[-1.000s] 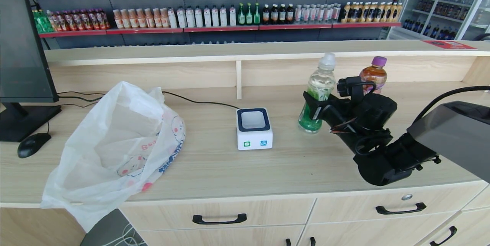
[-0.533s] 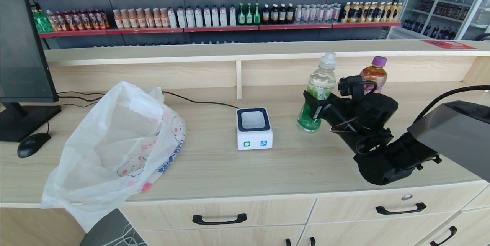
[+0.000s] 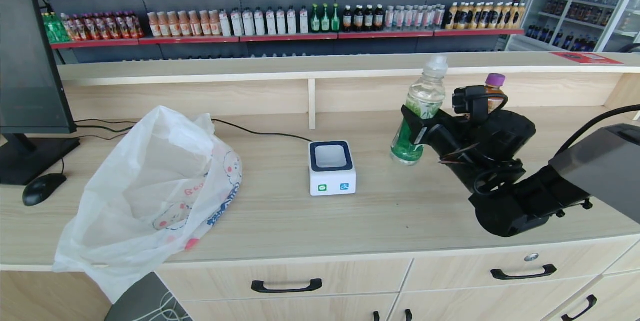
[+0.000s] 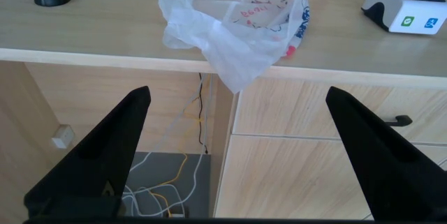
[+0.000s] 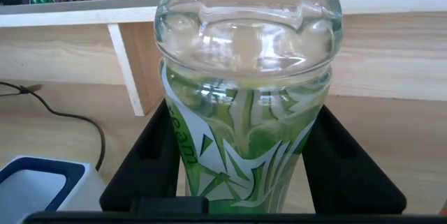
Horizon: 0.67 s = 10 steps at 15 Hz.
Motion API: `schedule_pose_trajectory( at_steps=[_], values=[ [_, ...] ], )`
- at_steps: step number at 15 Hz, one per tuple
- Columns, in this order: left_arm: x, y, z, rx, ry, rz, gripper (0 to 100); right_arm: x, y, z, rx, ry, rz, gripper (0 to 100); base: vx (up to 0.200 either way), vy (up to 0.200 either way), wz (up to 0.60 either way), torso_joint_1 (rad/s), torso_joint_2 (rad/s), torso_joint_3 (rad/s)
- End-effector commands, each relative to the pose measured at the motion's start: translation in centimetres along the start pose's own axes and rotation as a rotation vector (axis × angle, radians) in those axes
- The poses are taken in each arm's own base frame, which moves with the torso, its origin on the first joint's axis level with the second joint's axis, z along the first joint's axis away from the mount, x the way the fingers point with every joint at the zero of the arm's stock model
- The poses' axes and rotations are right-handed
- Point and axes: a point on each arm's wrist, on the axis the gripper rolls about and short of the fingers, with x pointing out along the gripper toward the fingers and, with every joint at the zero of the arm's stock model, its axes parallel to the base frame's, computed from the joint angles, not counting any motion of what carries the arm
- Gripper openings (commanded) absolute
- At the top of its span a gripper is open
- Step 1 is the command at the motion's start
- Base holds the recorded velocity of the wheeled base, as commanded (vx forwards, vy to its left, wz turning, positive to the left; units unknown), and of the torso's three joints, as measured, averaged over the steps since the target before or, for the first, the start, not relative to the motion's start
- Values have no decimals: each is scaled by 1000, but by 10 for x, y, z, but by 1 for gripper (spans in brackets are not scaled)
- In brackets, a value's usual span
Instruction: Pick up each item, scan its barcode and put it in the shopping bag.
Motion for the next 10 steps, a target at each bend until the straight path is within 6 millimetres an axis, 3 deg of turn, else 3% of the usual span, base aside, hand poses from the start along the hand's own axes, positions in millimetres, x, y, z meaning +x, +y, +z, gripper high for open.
schedule_pose_trajectory(
  at_steps=[1,3,6,10],
  values=[
    [0,0,0,0,-1,1,100,-2,1,19,1,-42,2,0,0,0,0,0,0,0],
    [0,0,0,0,1,1,100,-10,5,37,-1,-63,16,0,0,0,0,0,0,0],
    [0,0,0,0,1,1,100,-40,14,61,-8,-56,47,0,0,0,0,0,0,0],
    [0,0,0,0,-1,1,100,-92,53,81,43,-12,209,0,0,0,0,0,0,0]
  ],
)
